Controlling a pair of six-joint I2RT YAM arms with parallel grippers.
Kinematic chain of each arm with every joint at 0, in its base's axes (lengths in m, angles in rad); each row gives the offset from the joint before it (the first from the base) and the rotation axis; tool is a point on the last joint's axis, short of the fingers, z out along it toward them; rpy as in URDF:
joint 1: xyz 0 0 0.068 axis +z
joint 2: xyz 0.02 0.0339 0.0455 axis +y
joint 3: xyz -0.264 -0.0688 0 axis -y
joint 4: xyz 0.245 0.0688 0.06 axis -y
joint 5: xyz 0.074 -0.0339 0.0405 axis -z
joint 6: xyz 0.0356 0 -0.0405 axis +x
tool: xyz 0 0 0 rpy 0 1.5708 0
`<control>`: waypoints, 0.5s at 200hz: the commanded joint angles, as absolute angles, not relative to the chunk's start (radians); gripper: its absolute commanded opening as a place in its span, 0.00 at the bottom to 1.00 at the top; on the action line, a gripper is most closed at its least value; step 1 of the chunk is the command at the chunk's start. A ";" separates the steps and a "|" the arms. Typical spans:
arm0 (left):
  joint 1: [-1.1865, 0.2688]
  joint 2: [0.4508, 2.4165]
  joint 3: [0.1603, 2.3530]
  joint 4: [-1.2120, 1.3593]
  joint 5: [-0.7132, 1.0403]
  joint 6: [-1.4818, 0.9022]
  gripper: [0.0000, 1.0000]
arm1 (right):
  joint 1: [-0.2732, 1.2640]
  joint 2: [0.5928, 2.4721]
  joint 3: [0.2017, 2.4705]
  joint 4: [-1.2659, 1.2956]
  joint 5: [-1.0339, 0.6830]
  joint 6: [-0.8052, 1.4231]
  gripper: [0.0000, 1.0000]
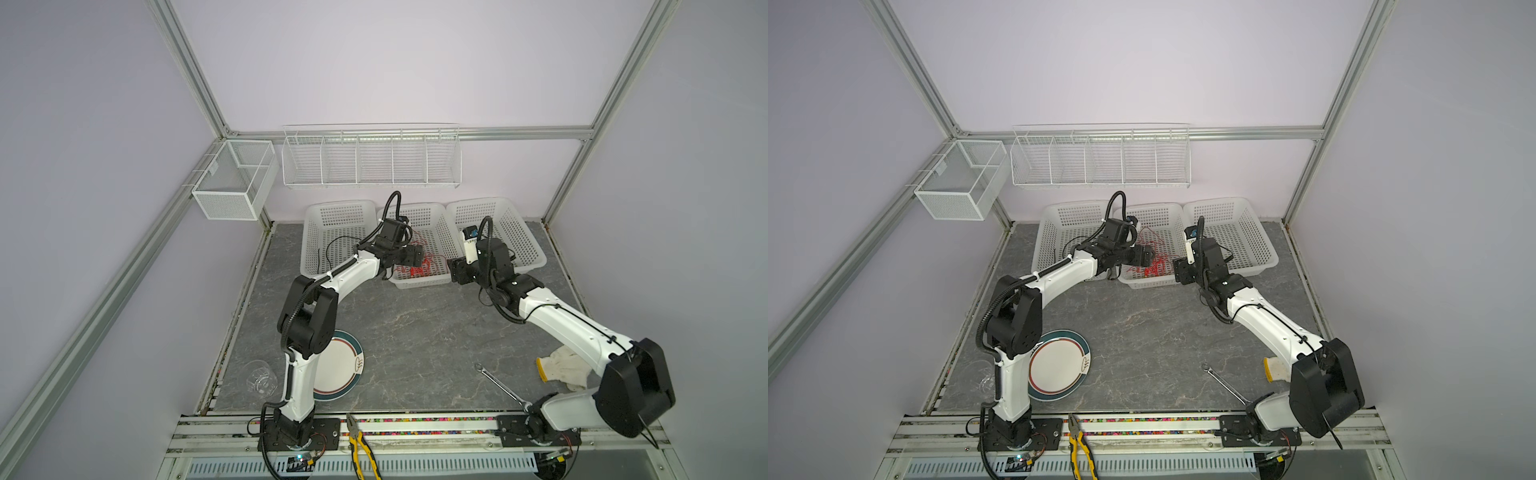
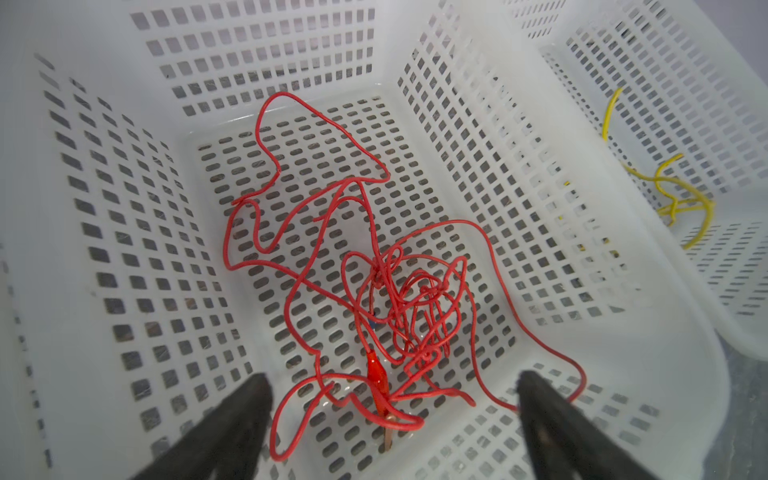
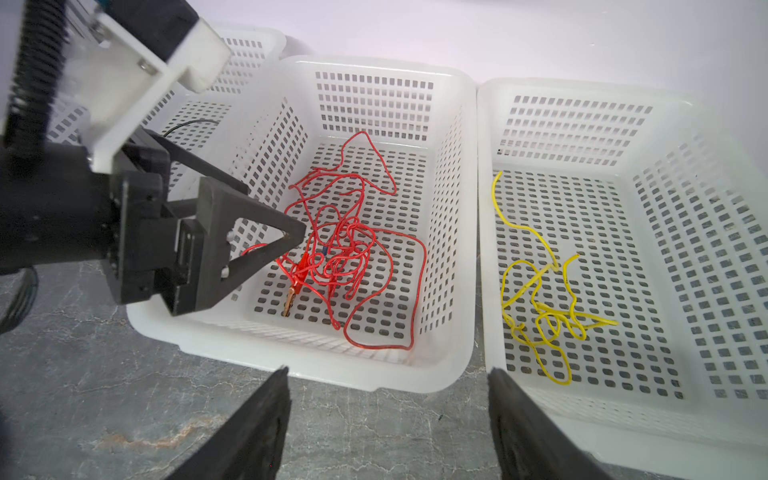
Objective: Untangle the cables
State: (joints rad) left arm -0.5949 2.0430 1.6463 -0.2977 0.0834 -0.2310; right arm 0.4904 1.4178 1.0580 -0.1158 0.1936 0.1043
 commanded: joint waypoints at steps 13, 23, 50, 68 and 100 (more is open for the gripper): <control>-0.603 1.904 1.619 -0.291 0.061 -0.214 0.99 | 0.484 1.410 1.057 -0.123 0.182 0.098 0.79; -0.607 1.866 1.595 -0.288 0.046 -0.206 0.99 | 0.483 1.410 1.059 -0.125 0.182 0.100 0.80; -0.627 1.725 1.450 -0.207 0.003 -0.182 0.99 | 0.483 1.416 1.066 -0.148 0.200 0.100 0.85; -0.629 1.630 1.334 -0.140 -0.023 -0.187 0.99 | 0.478 1.439 1.079 -0.169 0.216 0.100 0.87; -0.633 1.474 1.162 -0.133 -0.164 -0.218 0.99 | 0.472 1.478 1.093 -0.196 0.324 0.148 0.97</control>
State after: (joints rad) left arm -0.6331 1.5574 1.2709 -0.1604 -0.0319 -0.2050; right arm 0.4805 1.4467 1.0721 -0.1574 0.2153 0.1078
